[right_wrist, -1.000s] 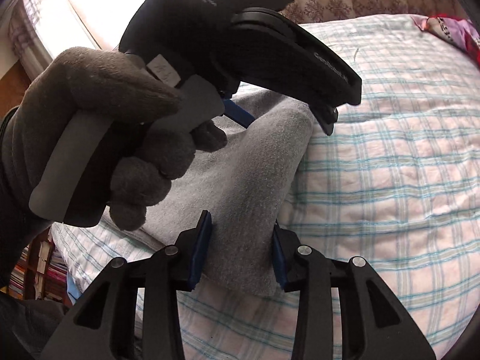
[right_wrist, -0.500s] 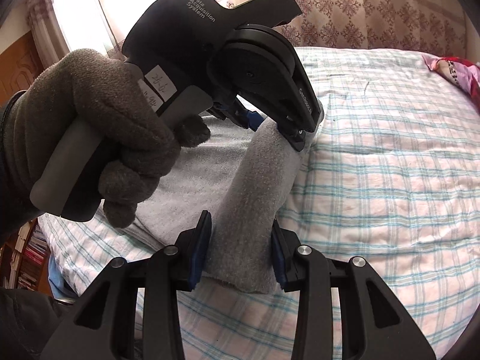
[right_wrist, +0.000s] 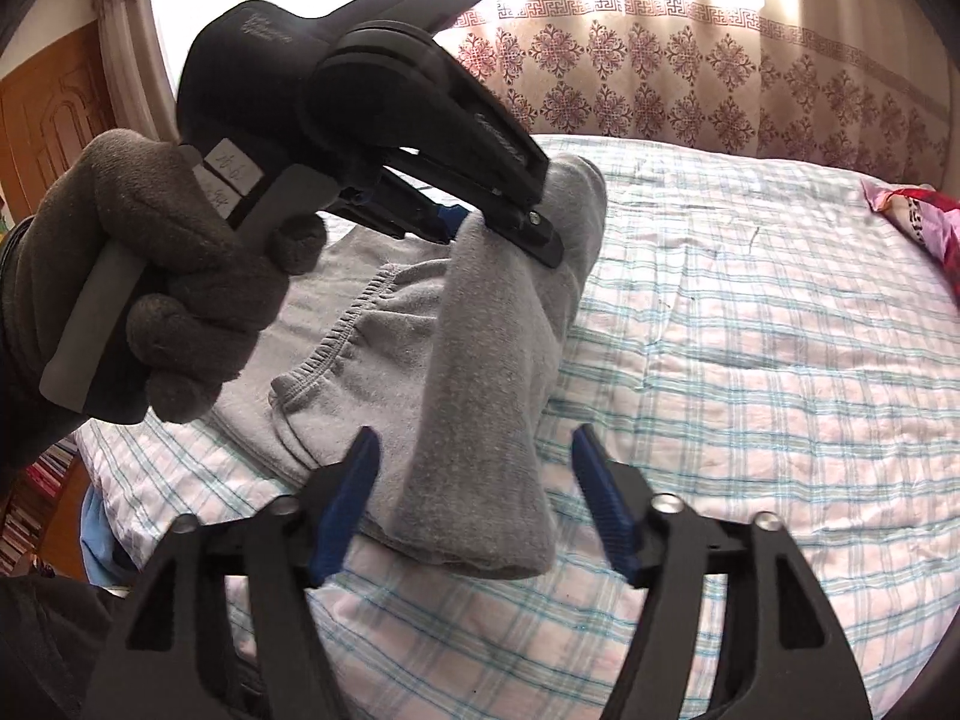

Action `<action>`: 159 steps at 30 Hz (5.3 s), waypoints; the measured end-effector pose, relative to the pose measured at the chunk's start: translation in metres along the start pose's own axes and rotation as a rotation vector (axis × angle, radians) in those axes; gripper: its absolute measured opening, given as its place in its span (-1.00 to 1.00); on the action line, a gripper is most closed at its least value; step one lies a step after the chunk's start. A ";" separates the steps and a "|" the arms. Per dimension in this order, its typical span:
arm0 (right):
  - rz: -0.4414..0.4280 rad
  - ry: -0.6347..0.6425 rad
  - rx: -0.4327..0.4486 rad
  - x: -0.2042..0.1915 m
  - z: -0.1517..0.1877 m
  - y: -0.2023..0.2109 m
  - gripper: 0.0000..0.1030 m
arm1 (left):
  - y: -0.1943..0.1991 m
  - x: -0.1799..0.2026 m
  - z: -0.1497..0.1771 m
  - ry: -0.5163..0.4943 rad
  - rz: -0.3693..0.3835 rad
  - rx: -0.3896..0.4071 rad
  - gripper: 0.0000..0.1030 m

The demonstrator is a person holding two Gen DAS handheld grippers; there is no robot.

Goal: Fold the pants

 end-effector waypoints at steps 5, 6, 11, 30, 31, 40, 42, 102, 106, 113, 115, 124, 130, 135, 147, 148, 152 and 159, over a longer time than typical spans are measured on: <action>-0.041 -0.093 -0.047 0.007 0.005 -0.015 0.59 | 0.009 -0.025 0.002 0.048 0.034 0.020 -0.52; -0.057 -0.107 -0.053 0.006 0.005 -0.018 0.48 | 0.011 -0.028 0.003 0.055 0.043 0.023 -0.52; -0.099 -0.057 -0.055 -0.018 -0.006 -0.022 -0.16 | 0.021 -0.048 0.004 0.096 0.083 0.042 -0.52; -0.188 0.107 0.007 -0.116 -0.101 -0.059 -0.42 | 0.084 -0.177 -0.006 0.232 0.281 0.158 -0.53; -0.199 0.111 0.006 -0.122 -0.105 -0.063 -0.42 | 0.087 -0.185 -0.008 0.236 0.288 0.165 -0.53; -0.305 0.195 -0.006 -0.183 -0.137 -0.109 -0.42 | 0.117 -0.272 -0.010 0.285 0.306 0.255 -0.53; -0.329 0.211 -0.016 -0.198 -0.141 -0.123 -0.42 | 0.120 -0.294 -0.005 0.303 0.298 0.264 -0.53; -0.697 0.153 -0.241 -0.316 -0.134 -0.227 0.18 | 0.185 -0.439 0.097 0.389 -0.033 0.307 -0.24; -0.574 0.115 -0.245 -0.273 -0.130 -0.221 0.18 | 0.184 -0.412 0.111 0.360 -0.012 0.312 -0.24; -0.311 0.171 -0.144 -0.209 -0.145 -0.205 0.18 | 0.153 -0.374 0.136 0.268 -0.057 0.265 -0.29; -0.264 0.159 -0.137 -0.194 -0.150 -0.209 0.18 | 0.142 -0.383 0.144 0.289 -0.107 0.239 -0.41; -0.176 0.102 -0.193 -0.135 -0.156 -0.258 0.18 | 0.109 -0.427 0.167 0.409 -0.150 0.193 -0.85; -0.186 0.115 -0.218 -0.133 -0.149 -0.270 0.18 | 0.106 -0.425 0.164 0.391 -0.193 0.168 -0.87; -0.216 0.095 -0.183 -0.134 -0.145 -0.229 0.18 | 0.127 -0.406 0.150 0.342 -0.239 0.190 -0.55; -0.306 0.178 -0.300 -0.162 -0.081 -0.187 0.18 | 0.111 -0.380 0.073 0.293 -0.232 0.251 -0.46; -0.308 0.177 -0.313 -0.163 -0.077 -0.189 0.18 | 0.106 -0.384 0.069 0.308 -0.232 0.243 -0.46; -0.318 0.172 -0.394 -0.163 -0.061 -0.200 0.20 | 0.086 -0.399 0.066 0.356 -0.224 0.205 -0.46; -0.300 0.175 -0.438 -0.163 -0.045 -0.213 0.21 | 0.074 -0.408 0.069 0.394 -0.190 0.206 -0.46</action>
Point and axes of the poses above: each gripper's, at about its wrist camera, not at the fingertips, and y roughly against the way its jaws point, x to its right, z to its underside, the point moved 7 cm from there along -y, roughly the way its jaws point, and after that the axes turned 8 degrees about -z, right-handed, at the moved point
